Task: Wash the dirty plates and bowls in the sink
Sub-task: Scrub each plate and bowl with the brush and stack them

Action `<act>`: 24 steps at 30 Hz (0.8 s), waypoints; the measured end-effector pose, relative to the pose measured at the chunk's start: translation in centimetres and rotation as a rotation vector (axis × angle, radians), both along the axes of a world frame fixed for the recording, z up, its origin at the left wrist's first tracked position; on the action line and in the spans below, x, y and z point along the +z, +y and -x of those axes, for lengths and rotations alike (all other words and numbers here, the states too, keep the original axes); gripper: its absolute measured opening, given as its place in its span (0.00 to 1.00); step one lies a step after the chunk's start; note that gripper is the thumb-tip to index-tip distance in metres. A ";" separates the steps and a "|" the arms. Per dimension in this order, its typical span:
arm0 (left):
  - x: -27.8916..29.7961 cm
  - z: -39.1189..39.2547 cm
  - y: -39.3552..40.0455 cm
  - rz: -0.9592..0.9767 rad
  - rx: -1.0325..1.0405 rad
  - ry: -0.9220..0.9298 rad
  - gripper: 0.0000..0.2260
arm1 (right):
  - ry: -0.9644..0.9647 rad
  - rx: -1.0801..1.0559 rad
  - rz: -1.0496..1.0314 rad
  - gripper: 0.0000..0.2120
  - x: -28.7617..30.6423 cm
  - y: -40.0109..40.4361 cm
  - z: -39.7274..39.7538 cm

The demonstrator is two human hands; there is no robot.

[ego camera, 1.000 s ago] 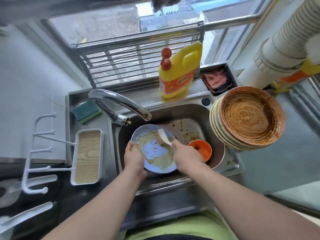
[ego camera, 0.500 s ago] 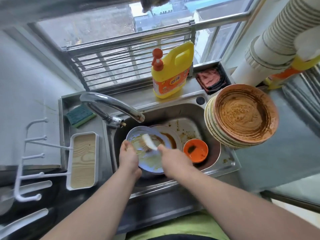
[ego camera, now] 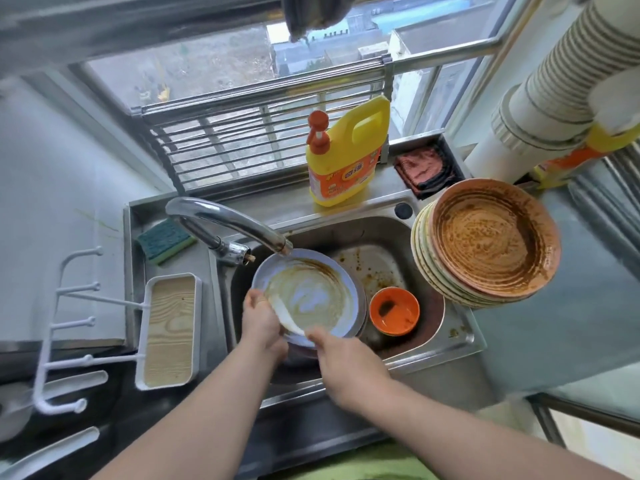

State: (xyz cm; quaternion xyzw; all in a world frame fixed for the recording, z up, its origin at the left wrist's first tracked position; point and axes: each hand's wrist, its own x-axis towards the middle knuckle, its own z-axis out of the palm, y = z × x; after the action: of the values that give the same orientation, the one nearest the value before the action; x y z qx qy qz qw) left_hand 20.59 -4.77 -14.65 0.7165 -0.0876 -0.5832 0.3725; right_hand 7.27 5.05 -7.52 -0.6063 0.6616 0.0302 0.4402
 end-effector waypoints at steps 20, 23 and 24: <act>0.5 0.3 1.5 -0.144 -0.127 0.057 0.16 | 0.310 0.073 0.052 0.30 -1.6 -6.3 4.2; 0.3 -0.2 0.7 -0.085 -0.129 -0.010 0.16 | 0.377 0.059 0.023 0.27 -2.0 -6.3 7.0; 0.2 -0.6 0.3 -0.069 -0.113 -0.036 0.17 | 0.393 0.047 -0.001 0.28 -2.2 -5.2 7.5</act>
State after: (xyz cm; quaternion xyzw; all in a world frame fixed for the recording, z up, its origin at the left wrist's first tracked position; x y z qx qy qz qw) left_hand 21.21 -4.49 -14.46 0.7331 -0.1145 -0.5931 0.3127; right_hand -0.26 -0.19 -9.69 -0.6038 0.7205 0.1586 0.3019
